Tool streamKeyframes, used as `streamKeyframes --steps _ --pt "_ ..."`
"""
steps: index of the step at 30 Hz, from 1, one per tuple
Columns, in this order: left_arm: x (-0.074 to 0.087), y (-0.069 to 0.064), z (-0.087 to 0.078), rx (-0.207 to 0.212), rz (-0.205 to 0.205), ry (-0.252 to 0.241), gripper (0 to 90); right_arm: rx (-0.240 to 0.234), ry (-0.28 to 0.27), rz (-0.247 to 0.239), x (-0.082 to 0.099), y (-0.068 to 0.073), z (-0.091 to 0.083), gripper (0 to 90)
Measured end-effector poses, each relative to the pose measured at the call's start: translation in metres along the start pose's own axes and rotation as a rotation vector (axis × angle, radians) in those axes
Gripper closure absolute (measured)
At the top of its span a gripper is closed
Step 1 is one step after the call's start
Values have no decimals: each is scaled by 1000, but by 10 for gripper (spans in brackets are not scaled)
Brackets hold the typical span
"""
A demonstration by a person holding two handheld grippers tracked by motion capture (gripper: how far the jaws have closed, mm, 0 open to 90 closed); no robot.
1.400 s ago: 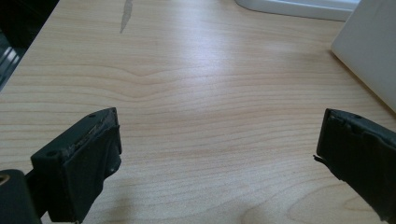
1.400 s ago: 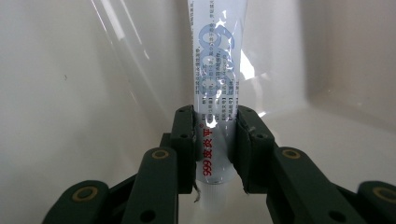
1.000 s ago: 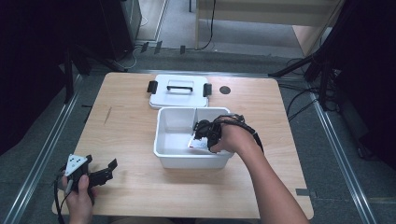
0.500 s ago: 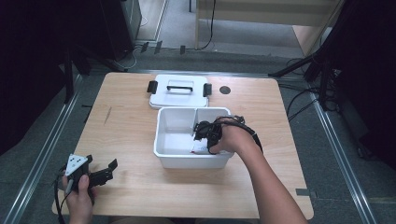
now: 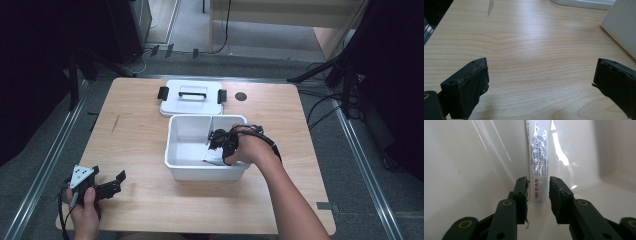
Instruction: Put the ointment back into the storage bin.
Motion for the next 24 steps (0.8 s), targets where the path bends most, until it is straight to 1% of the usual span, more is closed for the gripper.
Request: streamKeyframes --steps 3,4,7,9,10,11,15,18,20,21,22,23,24 --pt "0 0 0 0 0 0 6 17 1 -1 1 0 -2 612" --pt "0 0 0 1 0 1 6 27 -6 2 0 0 -3 572" --pt "0 0 0 1 0 1 6 32 -31 6 -1 -2 -7 584" --pt "0 0 0 1 0 1 6 27 -49 18 -1 -2 -10 627" --pt "0 0 0 1 0 1 6 27 -49 18 -1 -2 -10 627" --pt "0 0 0 1 -1 2 6 24 -69 26 -2 -3 -13 643" --pt "0 0 0 1 -1 2 6 22 -96 45 0 -5 -21 637" --pt "0 0 0 2 0 2 6 18 -121 67 3 -5 -29 620" --pt "0 0 0 2 -1 2 6 21 -136 75 5 -5 -34 591" --pt "0 0 0 2 -1 2 6 21 -136 75 5 -5 -34 591" --pt "0 0 0 2 -1 2 6 27 -156 94 8 -6 -40 547" --pt "0 0 0 2 -1 2 6 27 -156 94 8 -6 -40 547" --pt "0 0 0 2 1 1 6 33 -180 118 10 -8 -46 499"
Point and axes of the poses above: each handheld gripper's, and its own axes: z roughly forward along the jaws, x roughly out of its underside, y roughly to its left, the point moved 8 cm from there along z, roughly forward along the jaws, and after that the axes turned 5 degrees about -z, right-handed, at the moved point
